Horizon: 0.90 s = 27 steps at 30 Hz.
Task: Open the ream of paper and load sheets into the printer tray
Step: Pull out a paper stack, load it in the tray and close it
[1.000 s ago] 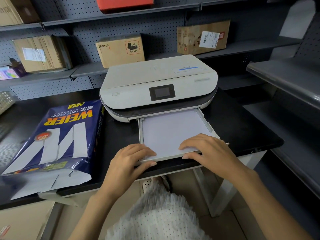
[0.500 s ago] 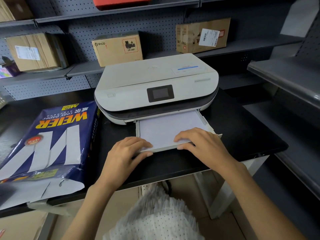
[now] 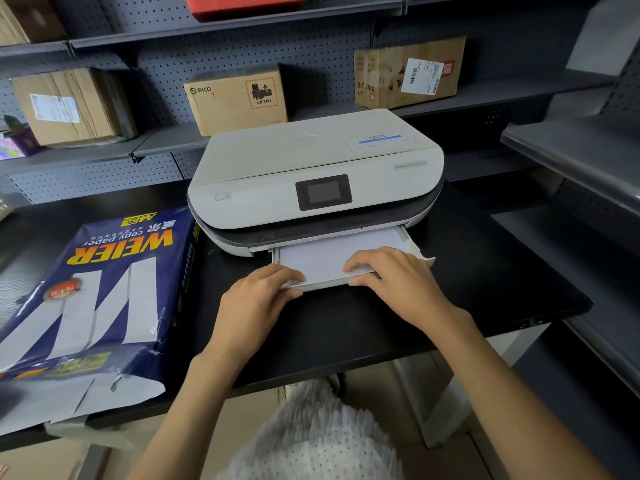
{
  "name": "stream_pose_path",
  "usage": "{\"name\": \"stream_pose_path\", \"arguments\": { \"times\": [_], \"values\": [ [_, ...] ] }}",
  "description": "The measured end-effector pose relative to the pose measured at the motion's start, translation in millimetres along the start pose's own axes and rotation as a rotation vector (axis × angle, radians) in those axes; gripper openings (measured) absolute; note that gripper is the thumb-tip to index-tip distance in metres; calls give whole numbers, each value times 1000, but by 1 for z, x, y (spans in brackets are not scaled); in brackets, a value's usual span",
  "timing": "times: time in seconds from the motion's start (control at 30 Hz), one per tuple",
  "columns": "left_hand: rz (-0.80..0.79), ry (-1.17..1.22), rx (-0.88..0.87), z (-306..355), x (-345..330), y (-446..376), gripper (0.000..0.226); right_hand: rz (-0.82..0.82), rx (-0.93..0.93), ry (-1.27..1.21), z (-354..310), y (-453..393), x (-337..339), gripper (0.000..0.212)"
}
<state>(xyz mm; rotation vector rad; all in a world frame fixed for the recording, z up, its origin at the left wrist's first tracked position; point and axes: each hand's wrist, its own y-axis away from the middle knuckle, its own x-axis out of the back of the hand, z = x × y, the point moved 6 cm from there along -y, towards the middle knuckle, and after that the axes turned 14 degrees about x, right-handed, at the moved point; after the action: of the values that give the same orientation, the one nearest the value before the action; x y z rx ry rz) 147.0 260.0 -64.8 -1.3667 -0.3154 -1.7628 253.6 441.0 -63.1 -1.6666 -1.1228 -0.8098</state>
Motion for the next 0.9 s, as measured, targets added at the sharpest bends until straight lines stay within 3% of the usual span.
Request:
{"name": "stream_pose_path", "arguments": {
  "times": [0.4, 0.6, 0.9],
  "values": [
    [122, -53, 87, 5, -5, -33, 7, 29, -69, -35, 11, -34, -7, 22],
    [191, -52, 99, 5, -4, -44, 18, 119, -44, -39, 13, -45, -10, 16],
    [303, -129, 78, 8, -5, -57, 26, 322, 12, 160, 9, -58, -10, 43]
  ]
}}
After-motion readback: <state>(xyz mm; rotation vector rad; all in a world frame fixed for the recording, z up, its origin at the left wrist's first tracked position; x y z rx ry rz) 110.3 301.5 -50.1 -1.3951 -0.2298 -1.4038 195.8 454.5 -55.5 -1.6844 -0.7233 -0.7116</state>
